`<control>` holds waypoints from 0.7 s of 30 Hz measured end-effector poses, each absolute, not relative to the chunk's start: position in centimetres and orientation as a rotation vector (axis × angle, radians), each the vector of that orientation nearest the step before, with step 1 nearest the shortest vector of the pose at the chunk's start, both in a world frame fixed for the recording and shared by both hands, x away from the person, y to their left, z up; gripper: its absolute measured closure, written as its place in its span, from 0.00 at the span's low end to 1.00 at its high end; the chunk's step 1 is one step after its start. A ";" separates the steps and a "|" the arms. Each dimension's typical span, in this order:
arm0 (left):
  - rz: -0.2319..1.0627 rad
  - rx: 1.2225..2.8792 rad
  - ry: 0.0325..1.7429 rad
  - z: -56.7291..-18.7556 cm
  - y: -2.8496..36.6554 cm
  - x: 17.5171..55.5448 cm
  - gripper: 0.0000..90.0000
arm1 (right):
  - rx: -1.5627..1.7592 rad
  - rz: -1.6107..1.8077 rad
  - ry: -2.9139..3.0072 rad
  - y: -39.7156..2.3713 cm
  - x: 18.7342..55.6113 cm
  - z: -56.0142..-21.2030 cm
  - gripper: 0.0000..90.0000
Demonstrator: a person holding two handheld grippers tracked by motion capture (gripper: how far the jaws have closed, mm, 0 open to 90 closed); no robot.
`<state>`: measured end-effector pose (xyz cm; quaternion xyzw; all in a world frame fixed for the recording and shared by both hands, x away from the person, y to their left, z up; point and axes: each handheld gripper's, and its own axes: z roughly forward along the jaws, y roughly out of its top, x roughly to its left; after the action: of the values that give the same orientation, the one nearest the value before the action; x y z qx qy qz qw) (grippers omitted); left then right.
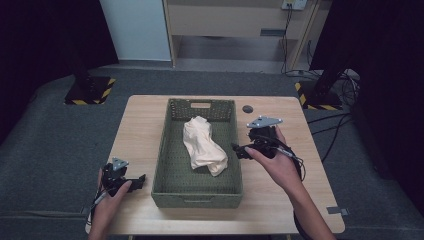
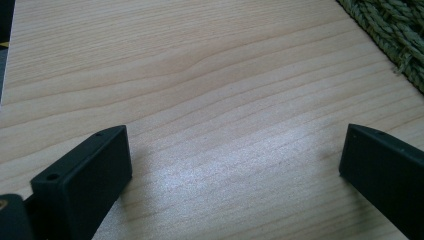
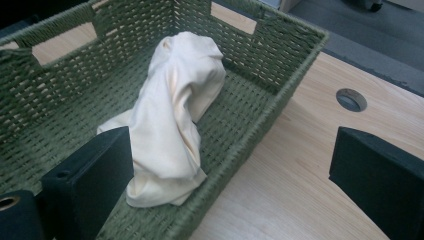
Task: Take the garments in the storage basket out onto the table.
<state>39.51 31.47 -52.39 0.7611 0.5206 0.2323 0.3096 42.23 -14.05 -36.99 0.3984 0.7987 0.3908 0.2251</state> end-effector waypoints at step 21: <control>0.614 2.011 1.375 -52.4 31.5 39.5 0.00 | 1.079 1.062 2.256 -10.8 44.3 -36.9 0.04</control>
<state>39.51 31.47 -52.39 0.7611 0.5205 0.2323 0.3096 44.30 -10.84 -36.85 0.3882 0.8118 0.3820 0.2107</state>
